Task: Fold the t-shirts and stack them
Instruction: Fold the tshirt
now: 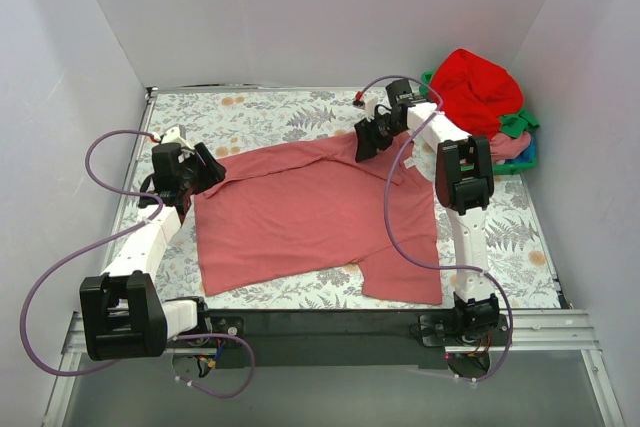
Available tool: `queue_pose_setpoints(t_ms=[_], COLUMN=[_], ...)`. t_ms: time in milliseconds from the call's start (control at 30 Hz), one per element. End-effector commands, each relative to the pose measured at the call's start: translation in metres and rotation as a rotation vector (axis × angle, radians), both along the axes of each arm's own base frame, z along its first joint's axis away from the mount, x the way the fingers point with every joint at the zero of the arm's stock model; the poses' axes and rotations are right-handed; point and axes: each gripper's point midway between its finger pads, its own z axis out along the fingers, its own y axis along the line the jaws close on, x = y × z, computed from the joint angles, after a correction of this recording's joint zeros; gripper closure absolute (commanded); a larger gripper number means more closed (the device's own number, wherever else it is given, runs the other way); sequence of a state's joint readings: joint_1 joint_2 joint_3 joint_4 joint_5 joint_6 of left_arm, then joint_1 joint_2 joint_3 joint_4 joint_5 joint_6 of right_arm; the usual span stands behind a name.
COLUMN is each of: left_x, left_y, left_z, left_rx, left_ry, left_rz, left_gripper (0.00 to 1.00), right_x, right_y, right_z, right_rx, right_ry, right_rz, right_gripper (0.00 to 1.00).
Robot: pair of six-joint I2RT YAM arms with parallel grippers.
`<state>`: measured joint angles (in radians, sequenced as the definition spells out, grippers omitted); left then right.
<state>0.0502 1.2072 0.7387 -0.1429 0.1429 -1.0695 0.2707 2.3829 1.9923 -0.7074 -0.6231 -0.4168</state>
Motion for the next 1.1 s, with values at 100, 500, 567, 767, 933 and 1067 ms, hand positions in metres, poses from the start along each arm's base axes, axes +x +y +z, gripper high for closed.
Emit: queue_pose_setpoints(t_ms=[100,500,567,767,933,1067], left_x=[-0.002,-0.002,-0.002,-0.002,-0.001,-0.001], left_y=[-0.002,-0.004,-0.004,-0.004,-0.004,-0.004], left_z=[-0.001,-0.002,-0.003,-0.004,-0.004,-0.003], left_rx=[0.008,0.007,0.008,0.005,0.005,0.004], left_ry=[-0.004,-0.001,0.001,0.005,0.004,0.001], left_rz=[-0.016,-0.02,-0.019,-0.021,-0.023,-0.022], left_gripper=[0.48,0.48,0.48,0.48,0.48,0.48], right_x=[0.006,0.018,0.017,0.009,0.0,-0.001], right_y=[-0.002,-0.004,-0.003,0.003,0.008,0.01], right_z=[0.004,0.011,0.008,-0.007,-0.012,-0.003], right_rx=[-0.01,-0.031,-0.038,-0.05,-0.05,-0.045], right_ry=[-0.007,-0.056,-0.055,-0.026,-0.012,-0.029], right_rz=[-0.02,-0.023,-0.021,-0.001,0.023,0.031], right_gripper=[0.44,0.51,0.51,0.51,0.54,0.69])
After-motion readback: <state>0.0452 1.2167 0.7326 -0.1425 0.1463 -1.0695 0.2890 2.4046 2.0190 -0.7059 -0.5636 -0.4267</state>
